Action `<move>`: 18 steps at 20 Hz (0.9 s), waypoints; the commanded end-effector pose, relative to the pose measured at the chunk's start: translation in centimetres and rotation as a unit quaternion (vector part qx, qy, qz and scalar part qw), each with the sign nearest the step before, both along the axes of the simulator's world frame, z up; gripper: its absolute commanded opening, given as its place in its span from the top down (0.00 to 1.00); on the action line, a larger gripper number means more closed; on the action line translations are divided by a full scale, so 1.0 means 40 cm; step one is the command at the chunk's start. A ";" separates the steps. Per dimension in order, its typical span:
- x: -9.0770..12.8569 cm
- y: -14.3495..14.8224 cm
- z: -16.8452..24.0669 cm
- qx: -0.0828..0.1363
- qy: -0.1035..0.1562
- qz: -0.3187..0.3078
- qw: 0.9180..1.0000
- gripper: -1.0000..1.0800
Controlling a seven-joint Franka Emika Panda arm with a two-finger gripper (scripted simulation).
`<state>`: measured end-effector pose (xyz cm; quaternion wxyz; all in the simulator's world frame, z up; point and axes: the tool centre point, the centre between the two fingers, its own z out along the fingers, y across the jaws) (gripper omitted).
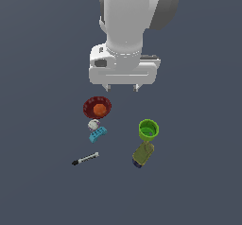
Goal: Pick up a designated object from a clutter of objects.
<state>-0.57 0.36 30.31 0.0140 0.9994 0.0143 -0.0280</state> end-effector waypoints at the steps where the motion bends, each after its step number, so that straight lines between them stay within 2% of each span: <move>1: 0.000 0.000 0.000 0.000 0.000 0.000 1.000 0.04; 10: -0.002 -0.028 0.019 -0.010 0.001 -0.011 1.000 0.04; 18: 0.007 -0.023 0.011 -0.009 0.000 -0.018 1.000 0.04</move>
